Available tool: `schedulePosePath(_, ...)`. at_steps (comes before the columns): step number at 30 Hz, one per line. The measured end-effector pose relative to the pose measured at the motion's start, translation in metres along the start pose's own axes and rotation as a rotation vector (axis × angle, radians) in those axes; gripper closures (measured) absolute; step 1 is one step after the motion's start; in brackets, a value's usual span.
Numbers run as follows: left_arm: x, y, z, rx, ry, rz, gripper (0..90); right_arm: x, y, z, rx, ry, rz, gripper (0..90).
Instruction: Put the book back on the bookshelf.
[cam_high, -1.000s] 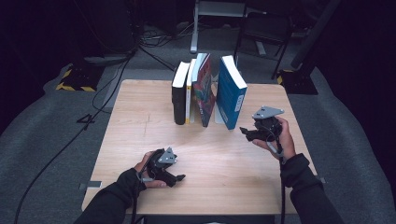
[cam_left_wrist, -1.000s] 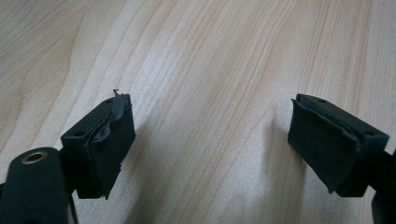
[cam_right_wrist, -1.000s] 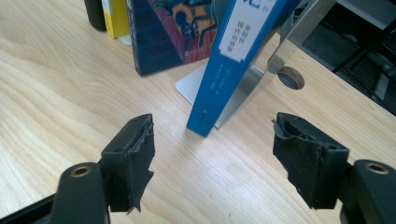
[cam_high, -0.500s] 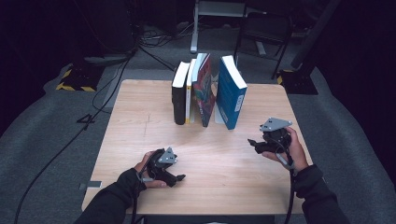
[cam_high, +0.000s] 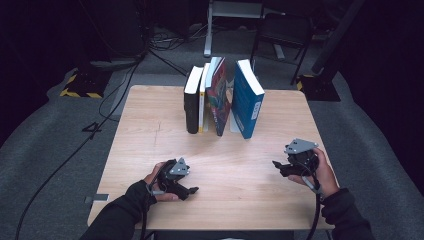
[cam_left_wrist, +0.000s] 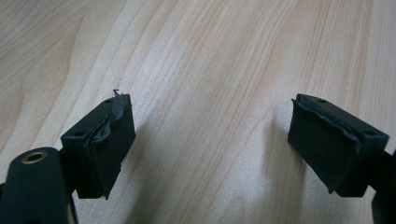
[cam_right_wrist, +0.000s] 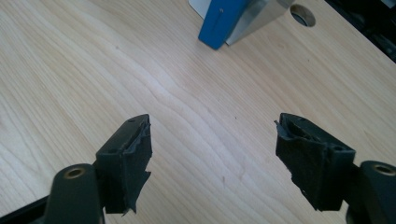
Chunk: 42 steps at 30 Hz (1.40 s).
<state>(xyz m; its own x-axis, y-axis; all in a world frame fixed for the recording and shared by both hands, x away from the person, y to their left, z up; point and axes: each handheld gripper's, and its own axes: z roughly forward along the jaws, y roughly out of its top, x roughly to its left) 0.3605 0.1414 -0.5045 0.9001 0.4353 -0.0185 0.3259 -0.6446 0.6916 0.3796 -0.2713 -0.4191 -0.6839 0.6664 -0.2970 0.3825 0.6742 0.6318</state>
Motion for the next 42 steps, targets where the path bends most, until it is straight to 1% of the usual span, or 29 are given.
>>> schedulePosePath(1, 0.000, 0.000, 0.000, 0.000, 0.000, 0.000, 15.0, 0.000, -0.003, 0.000, 0.016, -0.006, 0.006, 27.7)
schedulePosePath(2, 0.000, 0.000, 0.000, 0.000, 0.000, 0.000, 15.0, 0.000, -0.006, -0.001, 0.019, -0.009, 0.009, 27.7)
schedulePosePath(4, 0.000, 0.000, 0.000, 0.000, 0.001, 0.000, 15.0, 0.000, -0.012, -0.002, 0.020, -0.004, 0.019, 27.9)
schedulePosePath(6, 0.000, 0.000, 0.000, 0.000, 0.001, 0.000, 15.0, 0.000, -0.019, -0.003, 0.018, -0.010, 0.018, 27.8)
schedulePosePath(8, 0.000, 0.000, 0.000, 0.000, 0.001, 0.000, 15.0, 0.000, -0.025, -0.004, 0.020, -0.010, 0.029, 27.8)
schedulePosePath(10, 0.000, 0.000, 0.000, 0.000, 0.001, 0.000, 15.0, 0.001, -0.031, -0.004, 0.023, -0.011, 0.027, 27.8)
schedulePosePath(11, 0.000, 0.000, 0.000, 0.000, 0.001, 0.000, 15.0, 0.002, -0.035, -0.004, 0.029, -0.009, 0.034, 27.7)
schedulePosePath(16, 0.000, 0.000, 0.000, 0.000, 0.001, 0.000, 15.0, 0.003, -0.050, -0.003, 0.038, -0.009, 0.036, 27.6)
schedulePosePath(18, 0.000, 0.000, 0.000, 0.000, 0.000, 0.000, 15.0, 0.004, -0.056, -0.004, 0.026, -0.002, 0.041, 27.6)
schedulePosePath(20, 0.000, 0.000, 0.000, 0.000, 0.001, 0.000, 15.0, 0.004, -0.061, -0.005, 0.018, -0.006, 0.042, 27.6)
schedulePosePath(21, 0.000, 0.000, 0.000, 0.000, 0.001, 0.000, 15.0, 0.004, -0.064, -0.005, 0.010, 0.002, 0.050, 27.6)
schedulePosePath(31, 0.000, 0.000, 0.000, 0.000, 0.001, 0.000, 15.0, 0.005, -0.090, -0.003, -0.021, 0.027, 0.070, 27.7)
schedulePosePath(33, 0.000, 0.000, 0.000, 0.001, 0.001, 0.000, 15.0, 0.006, -0.096, -0.002, -0.021, 0.033, 0.079, 27.7)
schedulePosePath(34, 0.000, 0.000, 0.000, 0.000, 0.001, 0.000, 15.0, 0.006, -0.100, -0.001, -0.029, 0.043, 0.088, 27.7)
schedulePosePath(36, 0.000, 0.000, 0.000, 0.000, 0.001, 0.000, 15.0, 0.006, -0.109, 0.000, -0.043, 0.059, 0.126, 27.9)
schedulePosePath(39, 0.000, 0.000, 0.000, 0.000, 0.001, 0.000, 15.0, 0.005, -0.120, -0.001, -0.063, 0.060, 0.150, 28.4)
schedulePosePath(42, 0.000, 0.000, 0.000, 0.000, 0.001, 0.000, 15.0, 0.003, -0.127, -0.004, -0.076, 0.070, 0.179, 28.0)
